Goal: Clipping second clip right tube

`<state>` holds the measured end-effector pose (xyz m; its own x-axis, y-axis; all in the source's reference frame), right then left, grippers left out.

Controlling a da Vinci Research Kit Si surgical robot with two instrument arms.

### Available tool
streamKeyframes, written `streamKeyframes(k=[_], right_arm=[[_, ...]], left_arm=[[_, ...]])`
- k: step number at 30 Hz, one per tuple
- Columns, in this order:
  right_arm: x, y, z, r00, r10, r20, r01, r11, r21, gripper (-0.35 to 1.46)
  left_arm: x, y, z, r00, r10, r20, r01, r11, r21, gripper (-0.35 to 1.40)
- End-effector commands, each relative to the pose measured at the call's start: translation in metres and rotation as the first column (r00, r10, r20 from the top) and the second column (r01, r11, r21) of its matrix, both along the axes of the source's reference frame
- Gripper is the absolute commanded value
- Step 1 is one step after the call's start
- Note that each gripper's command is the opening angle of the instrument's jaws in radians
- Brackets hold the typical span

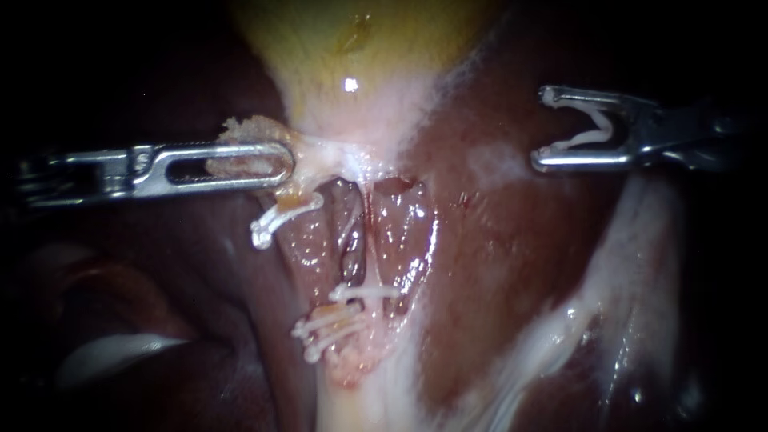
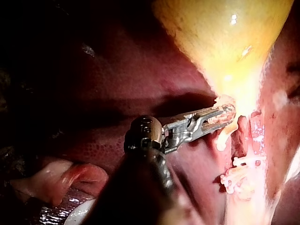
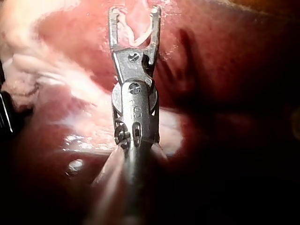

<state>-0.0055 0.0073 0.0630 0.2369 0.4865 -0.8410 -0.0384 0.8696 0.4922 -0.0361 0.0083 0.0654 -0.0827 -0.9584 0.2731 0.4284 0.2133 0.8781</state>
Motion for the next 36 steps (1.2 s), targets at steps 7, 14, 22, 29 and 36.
streamKeyframes(k=[7, 14, 22, 29, 36], right_arm=[[0.0034, -0.0021, -0.0009, 0.9979, 0.030, -0.058, -0.021, 0.989, 0.149, 0.47], [0.0062, -0.0041, -0.0002, 0.9975, 0.032, -0.063, -0.018, 0.976, 0.215, 0.47], [0.0091, -0.0063, 0.0012, 0.9980, 0.002, -0.064, 0.016, 0.961, 0.277, 0.46], [0.0112, -0.0079, 0.0028, 0.9972, -0.012, -0.074, 0.035, 0.946, 0.322, 0.45], [0.0126, -0.0091, 0.0046, 0.9978, -0.021, -0.063, 0.041, 0.937, 0.346, 0.44]], left_arm=[[0.0000, 0.0000, 0.0000, 1.0000, 0.000, 0.000, 0.000, 1.000, 0.000, -0.35], [0.0000, -0.0001, -0.0001, 1.0000, -0.001, -0.001, 0.001, 1.000, 0.000, -0.35], [0.0000, -0.0002, -0.0002, 1.0000, -0.001, -0.001, 0.001, 1.000, 0.000, -0.35], [-0.0002, -0.0003, -0.0003, 1.0000, -0.003, -0.002, 0.003, 1.000, 0.000, -0.35], [-0.0004, -0.0004, -0.0006, 1.0000, -0.005, -0.004, 0.005, 1.000, 0.000, -0.35]])
